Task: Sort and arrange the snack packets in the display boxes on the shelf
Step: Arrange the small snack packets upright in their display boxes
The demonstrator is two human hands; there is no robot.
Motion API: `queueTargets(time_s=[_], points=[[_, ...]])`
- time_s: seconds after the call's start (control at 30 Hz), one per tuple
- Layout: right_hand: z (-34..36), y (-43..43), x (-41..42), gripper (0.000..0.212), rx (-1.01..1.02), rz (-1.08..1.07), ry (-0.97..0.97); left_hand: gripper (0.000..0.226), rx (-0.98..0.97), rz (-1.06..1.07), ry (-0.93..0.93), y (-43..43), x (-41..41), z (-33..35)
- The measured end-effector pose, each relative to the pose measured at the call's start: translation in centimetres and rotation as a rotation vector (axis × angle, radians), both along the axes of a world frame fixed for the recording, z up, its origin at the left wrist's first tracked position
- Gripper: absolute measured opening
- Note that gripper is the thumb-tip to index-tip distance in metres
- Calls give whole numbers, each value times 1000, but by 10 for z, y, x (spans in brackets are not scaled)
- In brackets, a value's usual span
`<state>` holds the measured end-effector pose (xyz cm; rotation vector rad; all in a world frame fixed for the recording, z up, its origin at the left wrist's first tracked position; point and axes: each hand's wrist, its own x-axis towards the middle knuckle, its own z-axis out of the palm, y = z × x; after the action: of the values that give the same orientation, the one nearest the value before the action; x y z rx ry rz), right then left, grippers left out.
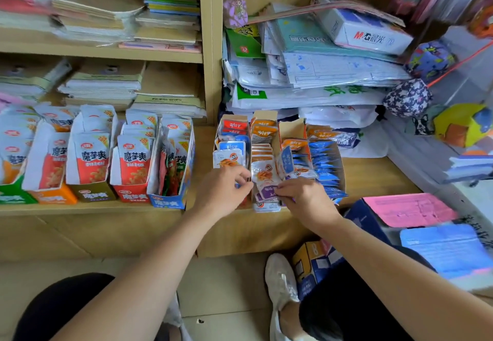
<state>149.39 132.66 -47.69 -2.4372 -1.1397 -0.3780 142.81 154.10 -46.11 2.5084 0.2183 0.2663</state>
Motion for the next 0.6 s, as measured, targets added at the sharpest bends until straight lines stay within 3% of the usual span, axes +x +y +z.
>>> queueTargets(time_s=[0.1, 0.2, 0.27, 0.4, 0.53, 0.6], points=[[2, -1, -5, 15, 130, -11, 19, 23, -65, 59, 61, -14, 2, -3], [5, -3, -11, 12, 280, -82, 90, 26, -420, 59, 122, -22, 7, -7], [8, -3, -12, 14, 355, -173, 213, 24, -542, 50, 108, -22, 8, 0], [18, -5, -11, 8, 519, -279, 519, 34, -531, -77, 57, -16, 2, 8], [37, 1, -16, 0, 865, -217, 818, 42, -438, -76, -134, -15, -7, 4], [42, 2, -18, 11, 966, -206, 881, 53, -491, -94, -183, -18, -10, 6]])
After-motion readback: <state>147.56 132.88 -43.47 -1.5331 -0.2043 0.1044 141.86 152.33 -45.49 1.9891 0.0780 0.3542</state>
